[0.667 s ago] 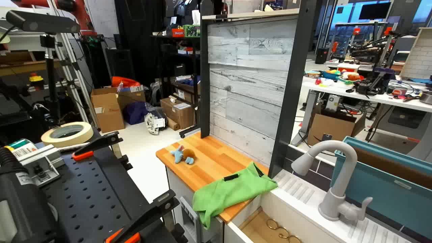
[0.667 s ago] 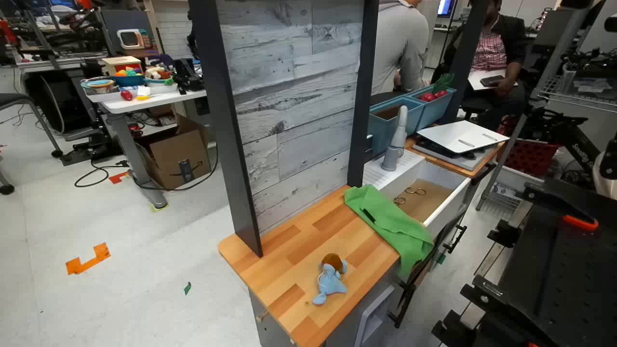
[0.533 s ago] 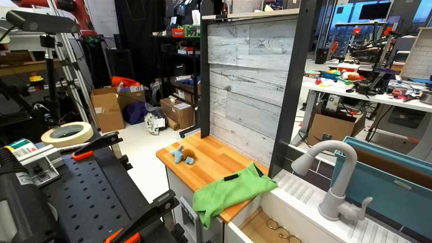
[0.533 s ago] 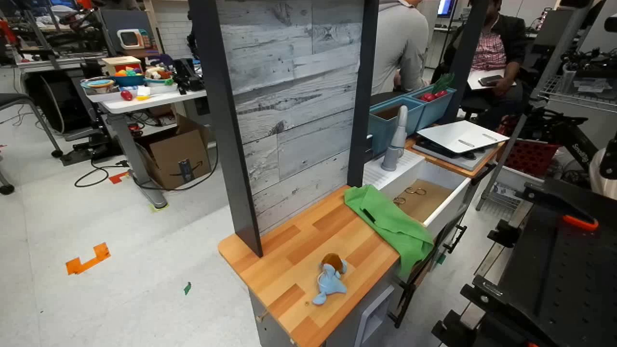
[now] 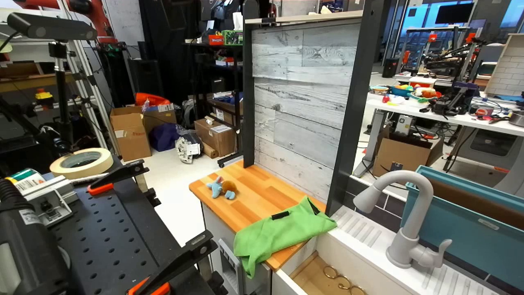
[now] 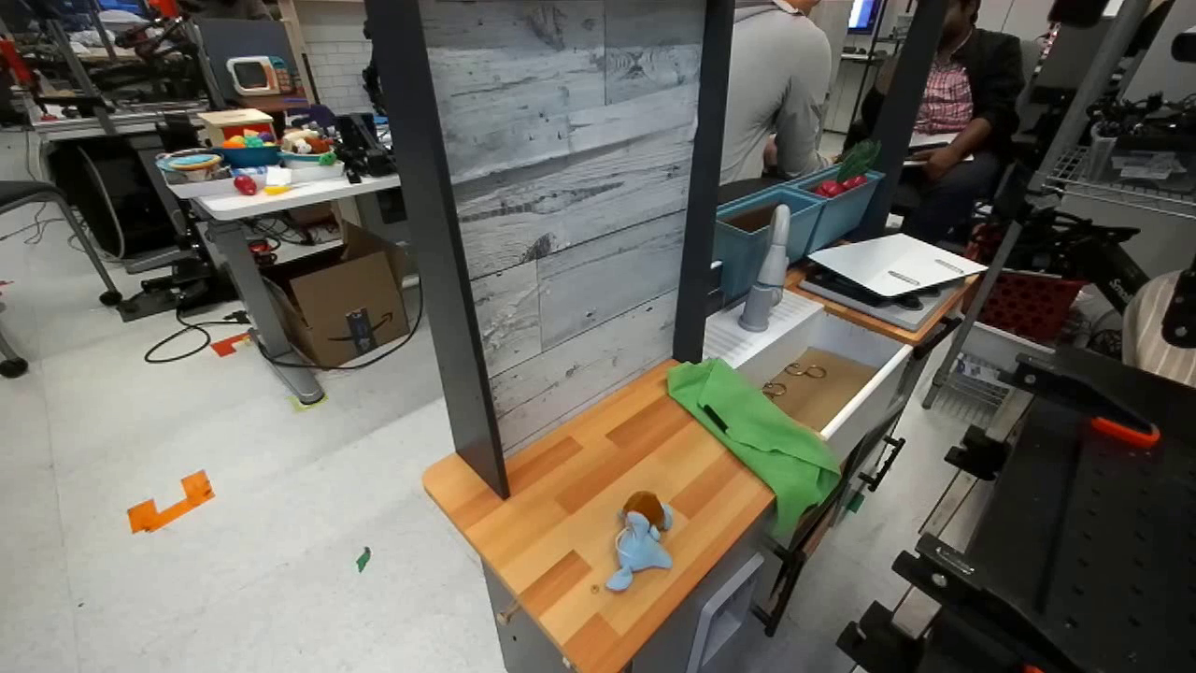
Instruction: Move the green cloth to the left
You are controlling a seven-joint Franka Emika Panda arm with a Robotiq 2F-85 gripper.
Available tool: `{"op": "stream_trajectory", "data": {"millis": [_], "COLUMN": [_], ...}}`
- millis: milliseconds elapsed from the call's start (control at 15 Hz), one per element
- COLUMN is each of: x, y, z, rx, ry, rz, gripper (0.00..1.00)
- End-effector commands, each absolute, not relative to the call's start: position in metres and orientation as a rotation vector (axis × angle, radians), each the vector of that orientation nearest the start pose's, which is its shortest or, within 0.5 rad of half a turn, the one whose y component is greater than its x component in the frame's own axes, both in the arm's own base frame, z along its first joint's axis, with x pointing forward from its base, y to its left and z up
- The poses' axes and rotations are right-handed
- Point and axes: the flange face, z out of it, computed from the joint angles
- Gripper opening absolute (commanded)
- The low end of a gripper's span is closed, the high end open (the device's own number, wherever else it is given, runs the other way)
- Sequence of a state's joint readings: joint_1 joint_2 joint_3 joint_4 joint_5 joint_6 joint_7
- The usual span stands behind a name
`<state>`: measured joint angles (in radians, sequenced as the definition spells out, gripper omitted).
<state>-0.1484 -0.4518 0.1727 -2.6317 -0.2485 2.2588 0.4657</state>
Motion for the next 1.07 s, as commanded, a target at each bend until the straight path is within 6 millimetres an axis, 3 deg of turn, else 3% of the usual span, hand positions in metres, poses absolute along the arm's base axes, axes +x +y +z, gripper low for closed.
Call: {"op": "stream_trajectory", "data": {"millis": [0, 133, 400, 733, 800, 1000], "x": [0.422, 0.438, 0.47, 0.497, 0.48, 0.491], "y": [0.013, 0.015, 0.012, -0.006, -0.002, -0.008], "z": [0.374, 0.355, 0.298, 0.221, 0.243, 0.215], "rx": [-3.325, -3.311, -3.261, -3.204, -3.214, -3.212], "ry": [0.527, 0.528, 0.472, 0.506, 0.513, 0.519], "rz": [-0.328, -0.332, -0.293, -0.116, -0.166, -0.093], "gripper": [1.0, 1.0, 1.0, 1.0, 1.0, 1.0]}}
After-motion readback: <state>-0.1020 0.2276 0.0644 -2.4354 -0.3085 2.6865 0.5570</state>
